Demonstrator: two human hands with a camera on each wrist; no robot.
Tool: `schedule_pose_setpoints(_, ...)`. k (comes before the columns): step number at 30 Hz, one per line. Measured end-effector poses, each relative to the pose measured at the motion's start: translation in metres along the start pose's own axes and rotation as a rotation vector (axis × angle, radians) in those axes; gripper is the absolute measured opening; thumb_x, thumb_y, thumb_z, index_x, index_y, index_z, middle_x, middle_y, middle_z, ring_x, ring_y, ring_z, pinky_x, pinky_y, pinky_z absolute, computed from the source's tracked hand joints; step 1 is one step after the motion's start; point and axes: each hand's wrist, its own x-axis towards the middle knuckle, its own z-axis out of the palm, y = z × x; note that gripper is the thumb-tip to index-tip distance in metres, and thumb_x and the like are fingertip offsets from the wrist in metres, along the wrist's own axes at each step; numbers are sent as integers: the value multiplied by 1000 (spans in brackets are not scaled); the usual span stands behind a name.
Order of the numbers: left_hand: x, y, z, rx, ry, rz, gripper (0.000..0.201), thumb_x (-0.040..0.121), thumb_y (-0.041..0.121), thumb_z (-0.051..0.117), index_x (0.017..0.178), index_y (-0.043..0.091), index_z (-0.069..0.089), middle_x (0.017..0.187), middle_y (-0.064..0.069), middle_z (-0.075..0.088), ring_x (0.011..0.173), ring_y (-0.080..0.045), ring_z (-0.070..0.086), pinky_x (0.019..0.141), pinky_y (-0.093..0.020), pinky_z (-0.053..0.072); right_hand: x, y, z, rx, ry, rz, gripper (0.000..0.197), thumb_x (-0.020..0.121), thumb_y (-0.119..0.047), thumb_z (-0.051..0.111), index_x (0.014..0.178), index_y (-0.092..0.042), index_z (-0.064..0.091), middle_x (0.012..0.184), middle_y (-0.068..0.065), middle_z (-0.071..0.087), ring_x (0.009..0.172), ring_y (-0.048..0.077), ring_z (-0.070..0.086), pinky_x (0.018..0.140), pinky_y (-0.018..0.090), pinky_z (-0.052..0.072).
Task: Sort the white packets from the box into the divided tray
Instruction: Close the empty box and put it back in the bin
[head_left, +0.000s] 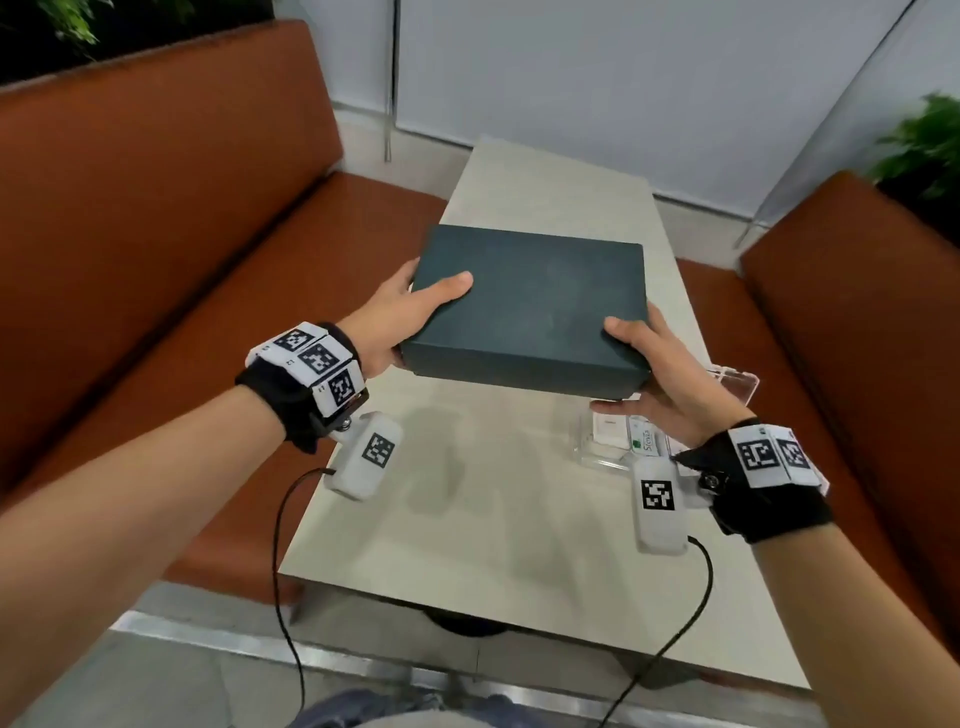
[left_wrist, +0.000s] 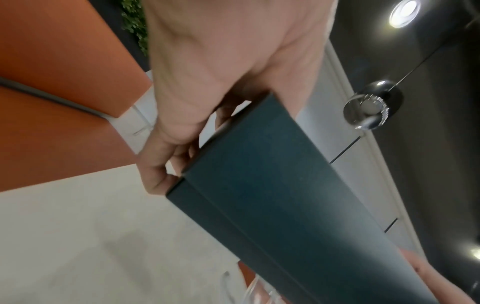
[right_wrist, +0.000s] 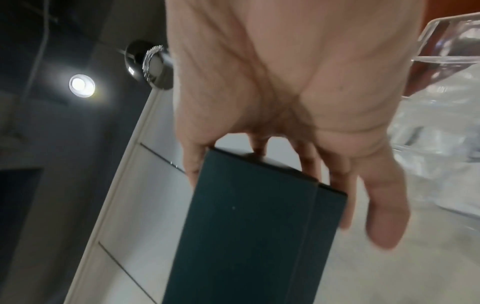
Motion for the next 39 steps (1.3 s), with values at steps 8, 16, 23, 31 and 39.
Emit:
schedule_pose_setpoints(8, 76, 67, 37, -49, 74, 55, 46, 92, 58, 50, 119, 22, 60, 116, 0, 68, 105, -22, 64, 84, -42, 53, 53, -87, -39, 40, 237, -198, 68, 69, -38, 74, 130, -35, 46, 116, -2, 65, 102, 23, 65, 65, 44, 57)
schedule_pose_setpoints(16, 145, 64, 37, 923, 287, 91, 54, 100, 36, 48, 137, -2, 43, 139, -21, 50, 126, -37, 48, 98, -37, 39, 120, -110, -34, -281, 499, -196, 82, 69, -46, 70, 138, -28, 30, 125, -1, 51, 101, 25, 60, 71, 47, 58)
schedule_pose_setpoints(23, 163, 57, 41, 1055, 277, 55, 43, 99, 24, 54, 129, -6, 45, 130, -23, 55, 118, -37, 54, 88, -36, 44, 174, -90, -24, -209, 451, 37, 74, 78, -40, 70, 135, -14, 31, 124, 10, 50, 111, 35, 54, 84, 55, 53)
schedule_pose_setpoints(31, 170, 51, 33, 980, 326, -19, 47, 91, 24, 66, 124, -5, 51, 124, -20, 58, 115, -34, 56, 88, -33, 47, 224, -61, -8, -131, 432, 171, 81, 76, -38, 68, 139, -5, 30, 132, 18, 48, 115, 37, 52, 98, 51, 46)
schedule_pose_setpoints(39, 171, 50, 30, 910, 300, -30, 45, 91, 24, 66, 123, -4, 52, 124, -20, 57, 110, -34, 58, 76, -27, 42, 244, -42, -16, -477, 203, 312, 25, 99, -15, 41, 124, -11, 45, 147, 23, 37, 128, 27, 42, 87, 23, 30)
